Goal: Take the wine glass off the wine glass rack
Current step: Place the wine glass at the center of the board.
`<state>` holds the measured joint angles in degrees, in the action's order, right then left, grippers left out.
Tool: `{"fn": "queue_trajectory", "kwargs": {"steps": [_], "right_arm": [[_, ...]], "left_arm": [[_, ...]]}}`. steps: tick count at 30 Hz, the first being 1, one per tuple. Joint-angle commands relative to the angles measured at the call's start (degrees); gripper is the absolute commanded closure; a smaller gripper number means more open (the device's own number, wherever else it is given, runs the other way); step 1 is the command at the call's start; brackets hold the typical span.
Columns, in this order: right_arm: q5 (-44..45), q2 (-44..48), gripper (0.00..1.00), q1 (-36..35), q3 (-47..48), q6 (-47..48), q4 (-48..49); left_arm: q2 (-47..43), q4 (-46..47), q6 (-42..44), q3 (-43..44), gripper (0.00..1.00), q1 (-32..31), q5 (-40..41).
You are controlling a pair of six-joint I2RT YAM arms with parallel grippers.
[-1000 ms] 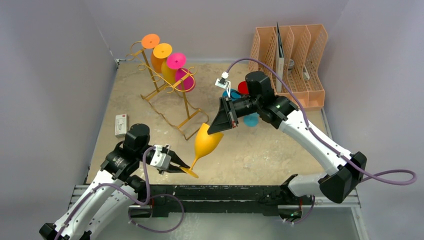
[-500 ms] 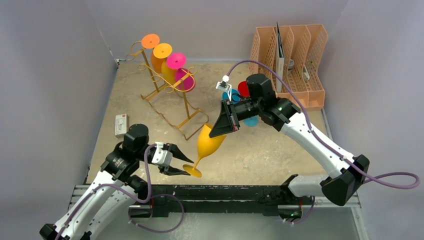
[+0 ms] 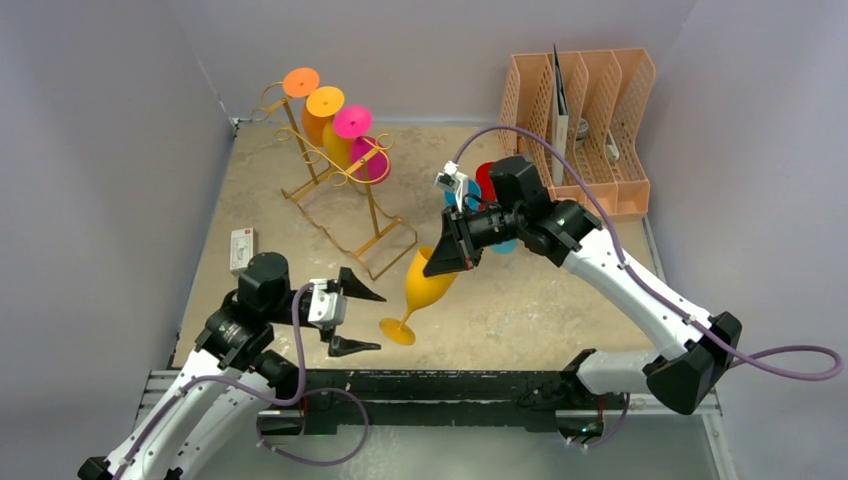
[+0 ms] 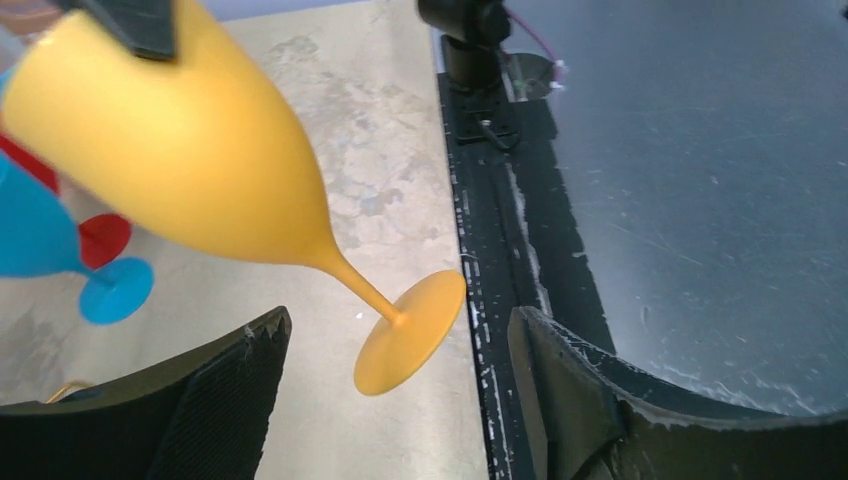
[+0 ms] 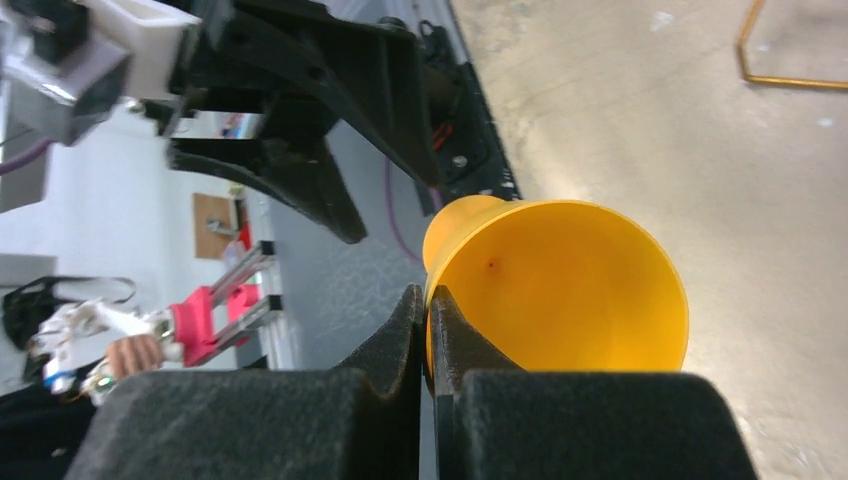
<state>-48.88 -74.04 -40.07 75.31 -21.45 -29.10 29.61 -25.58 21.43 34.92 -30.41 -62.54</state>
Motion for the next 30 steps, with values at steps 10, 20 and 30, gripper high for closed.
{"fn": "queue_trajectory", "kwargs": {"steps": [10, 20, 30], "right_arm": [[46.3, 9.5, 1.0, -0.8, -9.0, 8.4, -3.0], [68.1, 11.4, 1.0, -0.9, -12.7, 4.9, -3.6], [77.4, 9.5, 1.0, -0.8, -16.3, 5.4, -1.4]], "left_arm": [[-1.4, 3.7, -13.4, 3.1, 0.16, 0.2, 29.1], [-2.7, 0.2, -18.9, 5.7, 0.12, 0.1, 43.8], [-2.0, -1.4, -18.8, 6.5, 0.11, 0.1, 45.1]]}}
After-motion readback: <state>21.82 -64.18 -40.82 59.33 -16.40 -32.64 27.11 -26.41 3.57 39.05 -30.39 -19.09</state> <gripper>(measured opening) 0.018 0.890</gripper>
